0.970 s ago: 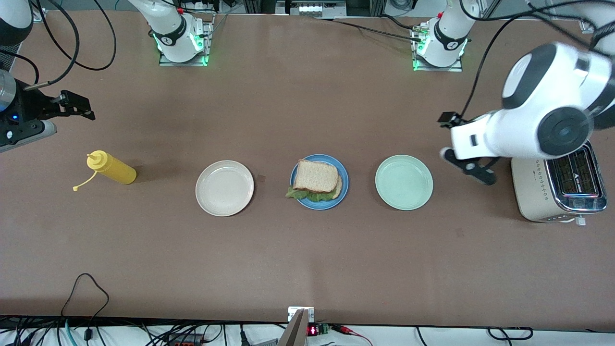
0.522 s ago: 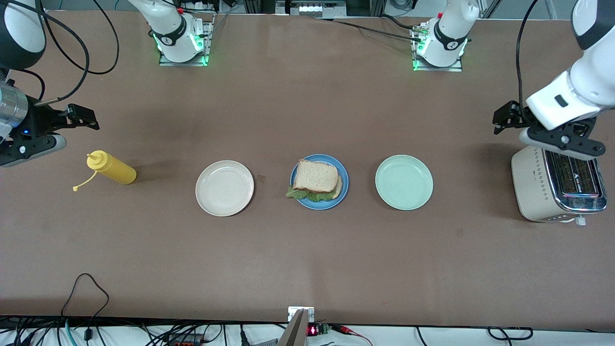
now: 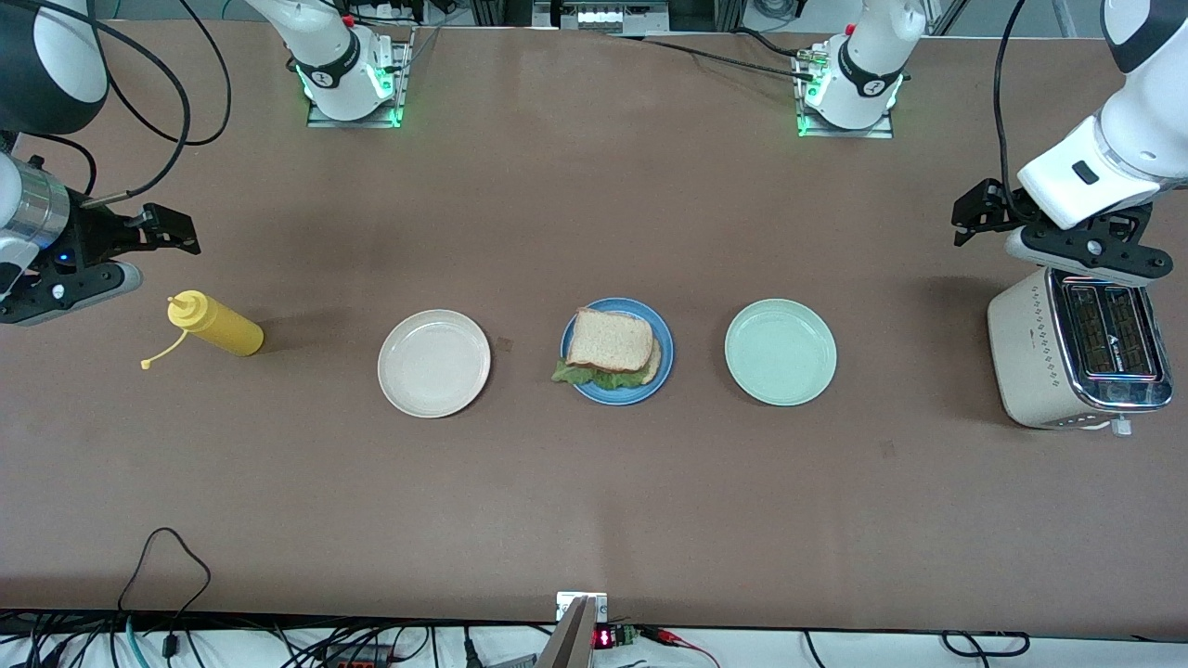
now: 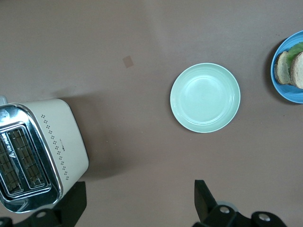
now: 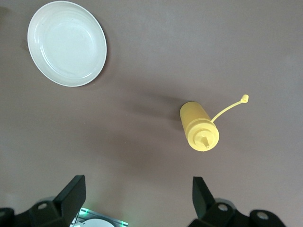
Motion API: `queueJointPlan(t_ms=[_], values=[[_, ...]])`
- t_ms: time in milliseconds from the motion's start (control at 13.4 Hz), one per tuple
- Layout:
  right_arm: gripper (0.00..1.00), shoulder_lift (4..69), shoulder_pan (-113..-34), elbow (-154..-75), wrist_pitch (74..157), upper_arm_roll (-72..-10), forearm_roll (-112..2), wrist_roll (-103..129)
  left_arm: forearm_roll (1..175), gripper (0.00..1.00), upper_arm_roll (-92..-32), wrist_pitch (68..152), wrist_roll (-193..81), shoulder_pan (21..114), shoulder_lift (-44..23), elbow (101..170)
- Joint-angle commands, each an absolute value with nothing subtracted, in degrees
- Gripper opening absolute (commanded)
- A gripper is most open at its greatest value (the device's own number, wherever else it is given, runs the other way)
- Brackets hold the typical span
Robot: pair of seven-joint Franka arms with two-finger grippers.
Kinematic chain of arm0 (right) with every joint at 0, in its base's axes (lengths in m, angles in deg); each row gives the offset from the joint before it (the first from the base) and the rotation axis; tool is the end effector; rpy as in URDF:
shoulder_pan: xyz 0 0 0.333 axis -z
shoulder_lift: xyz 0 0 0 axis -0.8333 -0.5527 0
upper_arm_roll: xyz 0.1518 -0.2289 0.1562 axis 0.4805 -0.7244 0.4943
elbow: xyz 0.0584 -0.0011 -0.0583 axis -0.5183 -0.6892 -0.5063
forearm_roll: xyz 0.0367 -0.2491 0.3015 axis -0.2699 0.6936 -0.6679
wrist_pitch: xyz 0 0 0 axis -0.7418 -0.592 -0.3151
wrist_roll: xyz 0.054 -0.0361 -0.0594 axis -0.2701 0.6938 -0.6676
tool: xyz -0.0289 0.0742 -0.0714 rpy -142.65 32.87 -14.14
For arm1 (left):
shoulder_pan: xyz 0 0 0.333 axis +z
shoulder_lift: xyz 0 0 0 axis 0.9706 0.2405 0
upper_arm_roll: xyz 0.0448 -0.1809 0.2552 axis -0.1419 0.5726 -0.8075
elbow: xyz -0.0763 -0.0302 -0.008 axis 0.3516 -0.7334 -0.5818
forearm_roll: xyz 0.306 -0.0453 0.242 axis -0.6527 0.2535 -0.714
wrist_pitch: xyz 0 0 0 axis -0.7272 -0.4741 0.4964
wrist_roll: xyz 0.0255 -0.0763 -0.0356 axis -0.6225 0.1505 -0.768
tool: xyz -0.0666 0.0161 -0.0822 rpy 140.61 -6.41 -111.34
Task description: Make sandwich in blue plate with both arms
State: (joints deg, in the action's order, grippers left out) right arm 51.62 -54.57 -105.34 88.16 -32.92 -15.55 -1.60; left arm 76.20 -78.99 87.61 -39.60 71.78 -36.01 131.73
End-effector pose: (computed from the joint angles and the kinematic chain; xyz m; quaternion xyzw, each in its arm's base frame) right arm 0.5893 0.0023 0.5382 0.9797 0.1791 -0.0900 0.0014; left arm 0.5559 -0.0524 0.5784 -0.9903 0.1363 0.0172 0.0207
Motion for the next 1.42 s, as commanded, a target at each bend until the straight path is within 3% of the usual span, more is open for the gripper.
queueJointPlan(t_ms=[0, 1343], values=[[1.0, 56.5, -56.53, -110.79, 90.63, -34.13, -15.27, 2.93, 76.89, 1.0, -79.63, 86.81, -41.05, 70.98, -37.03, 132.34], [1.0, 55.63, -55.83, -109.66, 91.79, -34.21, -15.36, 10.94, 76.89, 1.0, -79.45, 85.66, -41.05, 70.81, -36.94, 131.9]])
